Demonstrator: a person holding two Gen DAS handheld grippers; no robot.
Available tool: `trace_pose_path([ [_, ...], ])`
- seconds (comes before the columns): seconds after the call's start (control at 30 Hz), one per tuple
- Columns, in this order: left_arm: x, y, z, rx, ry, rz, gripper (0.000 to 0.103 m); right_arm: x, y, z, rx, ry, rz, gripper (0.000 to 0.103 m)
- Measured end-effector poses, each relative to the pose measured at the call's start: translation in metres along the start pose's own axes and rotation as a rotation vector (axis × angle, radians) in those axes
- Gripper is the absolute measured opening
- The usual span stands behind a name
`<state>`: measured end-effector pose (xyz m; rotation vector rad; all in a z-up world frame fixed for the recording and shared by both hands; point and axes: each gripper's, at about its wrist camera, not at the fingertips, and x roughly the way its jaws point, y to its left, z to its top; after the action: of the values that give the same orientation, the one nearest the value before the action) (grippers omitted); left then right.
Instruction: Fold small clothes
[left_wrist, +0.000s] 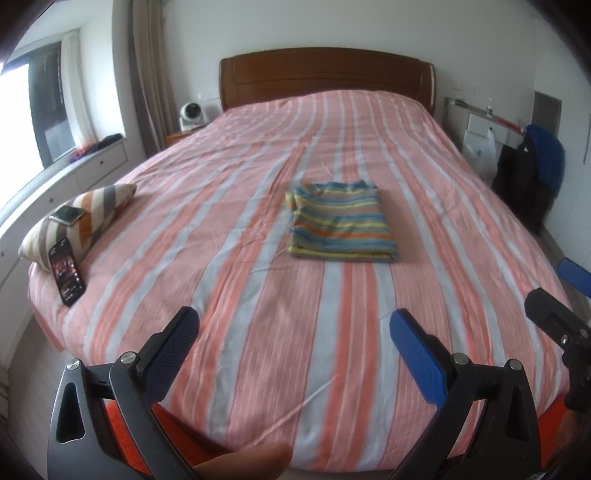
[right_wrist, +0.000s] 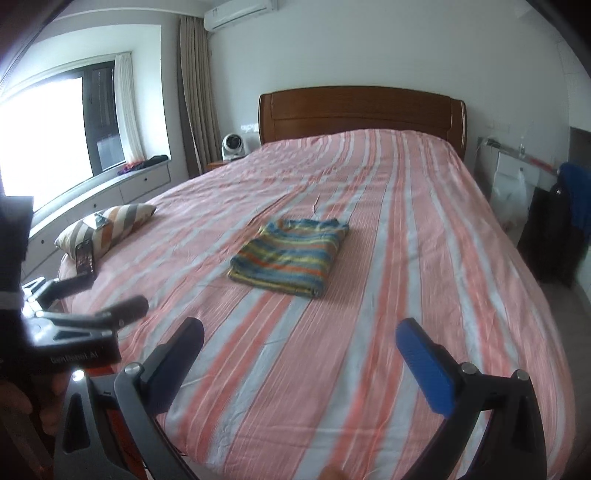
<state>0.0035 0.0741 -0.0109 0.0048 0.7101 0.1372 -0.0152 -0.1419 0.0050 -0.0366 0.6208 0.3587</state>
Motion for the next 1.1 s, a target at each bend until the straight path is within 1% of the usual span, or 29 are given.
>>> trace_pose_path([
  [0.1, -0.004, -0.001, 0.001, 0.017, -0.013, 0.006, 0.103, 0.002, 0.0, 0.0, 0.01, 0.018, 0.005, 0.103],
  [0.17, -0.009, -0.002, 0.002, 0.033, -0.034, 0.035, 0.103, 0.003, 0.002, -0.001, 0.001, 0.027, 0.011, 0.103],
  [0.23, -0.014, -0.003, 0.003, 0.042, -0.038, 0.048, 0.103, 0.003, 0.003, 0.0, 0.006, 0.039, 0.036, 0.103],
  [0.33, -0.019, -0.003, 0.004, 0.048, -0.031, 0.032, 0.103, 0.005, 0.005, 0.002, 0.009, 0.064, 0.018, 0.103],
  [0.53, -0.024, -0.001, 0.007, 0.021, -0.014, -0.012, 0.103, 0.0, 0.013, 0.003, 0.003, 0.072, -0.006, 0.103],
  [0.63, -0.025, 0.002, 0.009, 0.002, -0.001, -0.019, 0.103, -0.004, 0.015, 0.005, 0.017, 0.066, 0.018, 0.103],
  [0.77, -0.024, 0.005, 0.008, -0.006, 0.014, -0.016, 0.103, -0.004, 0.014, 0.007, 0.047, 0.087, 0.04, 0.103],
  [0.83, -0.022, 0.004, 0.007, 0.003, 0.021, 0.005, 0.103, -0.005, 0.013, 0.008, 0.057, 0.099, 0.032, 0.103],
  [0.97, -0.015, 0.0, 0.005, 0.021, 0.041, 0.028, 0.103, -0.001, 0.011, 0.008, 0.039, 0.129, -0.039, 0.103],
  [1.1, -0.013, -0.007, 0.003, 0.044, 0.039, 0.038, 0.103, 0.0, 0.006, 0.005, 0.024, 0.143, -0.091, 0.103],
])
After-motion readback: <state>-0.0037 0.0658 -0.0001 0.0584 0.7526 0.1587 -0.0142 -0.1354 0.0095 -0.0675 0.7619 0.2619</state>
